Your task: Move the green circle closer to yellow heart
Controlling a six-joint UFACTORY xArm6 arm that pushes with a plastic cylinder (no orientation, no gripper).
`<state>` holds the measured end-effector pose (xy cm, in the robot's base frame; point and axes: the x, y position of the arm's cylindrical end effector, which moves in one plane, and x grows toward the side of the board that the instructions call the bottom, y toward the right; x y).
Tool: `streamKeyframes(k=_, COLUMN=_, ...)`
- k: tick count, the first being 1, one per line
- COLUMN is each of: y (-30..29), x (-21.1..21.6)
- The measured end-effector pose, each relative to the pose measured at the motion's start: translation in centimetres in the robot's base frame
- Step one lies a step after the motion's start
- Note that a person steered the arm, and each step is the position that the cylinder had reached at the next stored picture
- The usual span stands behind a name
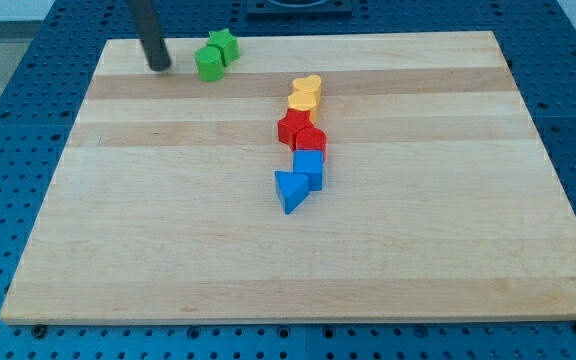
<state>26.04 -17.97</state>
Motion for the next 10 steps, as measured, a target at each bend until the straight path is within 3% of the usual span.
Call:
streamKeyframes(k=2, y=11.9, x=1.0)
streamKeyframes(k=4, y=7.9, x=-0.7)
streamKeyframes(k=6, y=12.0, x=-3.9)
streamKeyframes(k=8, y=14.8, x=-1.3)
streamKeyframes(k=10, y=14.9, x=-1.4)
